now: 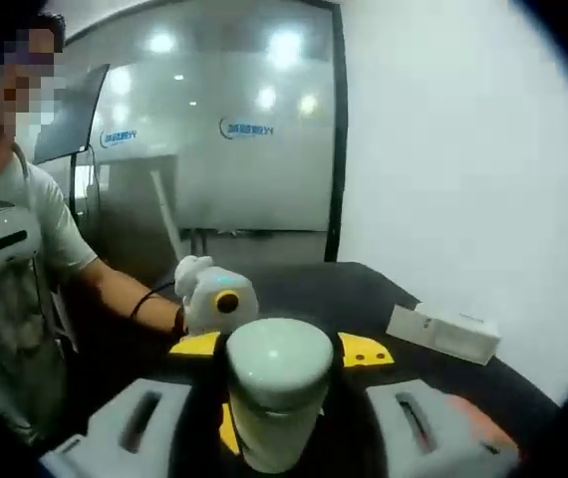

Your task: Assemble the cup parts correctly, then place the assembled cup into the box.

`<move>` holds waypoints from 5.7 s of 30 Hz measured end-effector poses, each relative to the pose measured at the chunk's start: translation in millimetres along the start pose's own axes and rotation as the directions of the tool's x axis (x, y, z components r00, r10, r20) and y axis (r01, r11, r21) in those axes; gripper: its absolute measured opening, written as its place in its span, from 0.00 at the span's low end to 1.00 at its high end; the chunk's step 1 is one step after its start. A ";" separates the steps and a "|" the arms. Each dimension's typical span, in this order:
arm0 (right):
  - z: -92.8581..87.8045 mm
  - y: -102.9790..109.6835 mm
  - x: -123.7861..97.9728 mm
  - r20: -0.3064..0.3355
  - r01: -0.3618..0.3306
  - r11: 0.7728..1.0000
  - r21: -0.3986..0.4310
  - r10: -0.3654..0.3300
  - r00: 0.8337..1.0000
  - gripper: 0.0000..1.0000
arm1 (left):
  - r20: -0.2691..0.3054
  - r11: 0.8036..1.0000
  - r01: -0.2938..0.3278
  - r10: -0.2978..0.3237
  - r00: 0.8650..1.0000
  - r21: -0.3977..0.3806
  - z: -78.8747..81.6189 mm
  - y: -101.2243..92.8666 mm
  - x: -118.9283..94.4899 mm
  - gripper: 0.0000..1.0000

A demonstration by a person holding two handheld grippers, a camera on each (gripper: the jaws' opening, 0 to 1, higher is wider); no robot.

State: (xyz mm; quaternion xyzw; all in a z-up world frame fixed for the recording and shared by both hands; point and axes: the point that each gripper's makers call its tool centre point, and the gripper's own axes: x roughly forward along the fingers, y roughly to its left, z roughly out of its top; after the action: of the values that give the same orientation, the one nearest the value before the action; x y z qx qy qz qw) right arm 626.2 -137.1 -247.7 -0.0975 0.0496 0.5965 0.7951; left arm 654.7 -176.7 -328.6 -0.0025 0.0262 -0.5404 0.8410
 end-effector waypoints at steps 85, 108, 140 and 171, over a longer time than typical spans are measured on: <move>-0.7 0.4 0.9 -0.040 -0.058 0.998 -0.021 0.057 0.998 0.42 | -0.022 1.000 -0.018 0.019 1.000 0.005 0.6 -1.1 -2.2 0.39; -3.3 -27.6 -13.2 -0.019 0.567 0.823 0.034 -0.567 0.824 0.43 | -0.022 0.999 -0.036 0.036 0.999 -0.003 -0.9 -1.9 -2.9 0.39; 2.7 -17.2 -14.7 -0.017 0.370 0.927 0.058 -0.370 0.929 0.39 | -0.033 0.999 -0.049 0.049 0.998 -0.003 -0.7 1.8 1.9 0.39; -3.9 -5.1 -2.3 -0.023 0.041 0.998 0.044 -0.040 0.999 0.40 | -0.041 0.999 -0.052 0.052 0.998 -0.010 -0.6 3.6 -2.7 0.39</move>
State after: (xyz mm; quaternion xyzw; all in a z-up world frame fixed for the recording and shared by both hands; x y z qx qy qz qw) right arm 630.6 -141.4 -250.6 -0.0873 0.0694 0.5778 0.8085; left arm 656.9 -172.8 -329.2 0.0043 0.0462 -0.5181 0.8540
